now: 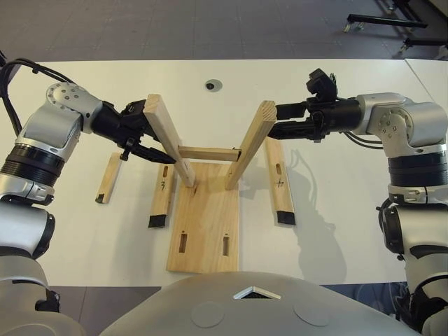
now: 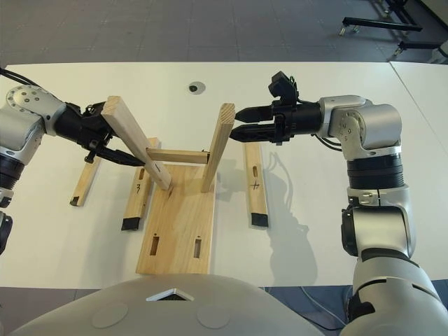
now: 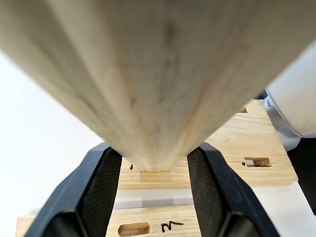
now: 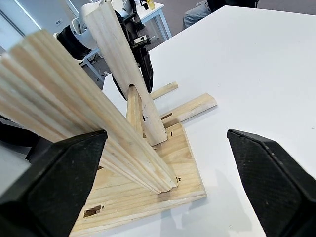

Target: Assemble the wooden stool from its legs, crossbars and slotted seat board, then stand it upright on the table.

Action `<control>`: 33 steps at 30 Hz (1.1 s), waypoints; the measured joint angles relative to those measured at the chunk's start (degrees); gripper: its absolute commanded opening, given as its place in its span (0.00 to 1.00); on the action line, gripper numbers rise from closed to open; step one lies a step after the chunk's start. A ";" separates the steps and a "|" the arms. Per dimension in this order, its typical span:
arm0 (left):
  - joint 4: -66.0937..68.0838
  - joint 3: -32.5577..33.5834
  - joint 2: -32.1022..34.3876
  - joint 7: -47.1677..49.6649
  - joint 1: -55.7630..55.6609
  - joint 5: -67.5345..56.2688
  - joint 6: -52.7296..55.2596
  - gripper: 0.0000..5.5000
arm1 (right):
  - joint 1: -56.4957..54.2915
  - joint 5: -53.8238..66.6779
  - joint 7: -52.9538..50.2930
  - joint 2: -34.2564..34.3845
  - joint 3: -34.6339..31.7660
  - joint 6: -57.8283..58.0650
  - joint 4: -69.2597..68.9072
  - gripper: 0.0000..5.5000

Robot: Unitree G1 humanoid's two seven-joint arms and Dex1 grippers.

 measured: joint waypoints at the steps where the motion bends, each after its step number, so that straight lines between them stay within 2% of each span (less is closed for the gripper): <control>1: -0.03 0.15 -0.10 0.02 0.01 0.16 0.23 0.43 | 0.03 -0.42 0.20 -0.11 0.10 -1.70 -0.27 0.82; 3: -0.41 -0.73 -0.88 0.21 1.21 5.25 0.96 0.49 | 0.06 -2.14 0.31 0.08 0.13 -7.09 -0.77 0.82; 7: -0.90 -0.58 -3.25 0.61 3.47 8.00 3.22 0.61 | 0.09 -2.96 0.67 -0.25 0.11 -10.37 -0.79 0.82; 11: -1.87 1.57 -4.23 1.29 4.03 10.19 2.94 0.74 | 0.07 -3.62 1.10 -0.61 -0.01 -11.56 0.09 0.94; 13: -2.62 2.76 -4.24 1.63 4.59 11.26 1.87 0.80 | 0.02 -4.05 1.51 -1.24 -0.15 -13.06 1.16 0.95; 18: -5.93 8.84 -3.72 3.30 7.80 11.59 -1.84 0.80 | -0.31 -6.75 3.48 -1.80 1.80 -18.13 4.16 0.95; 27: -14.96 29.47 -1.87 6.55 22.02 -3.91 2.22 0.80 | -1.38 -2.29 5.88 -3.03 -5.09 -20.17 7.13 0.95; 29: -15.14 36.32 -3.17 11.34 22.60 -7.09 1.62 0.80 | -3.31 2.58 2.67 -1.85 -10.11 -17.84 6.69 0.95; 31: -17.84 44.21 -6.97 20.32 21.92 -11.52 0.55 0.80 | -4.41 10.28 -4.06 2.78 -16.30 -15.72 0.64 0.95; 33: -23.75 49.36 -11.92 28.90 20.53 -16.21 -0.70 0.80 | -4.94 15.75 -11.27 7.74 -18.77 -14.31 -6.88 0.95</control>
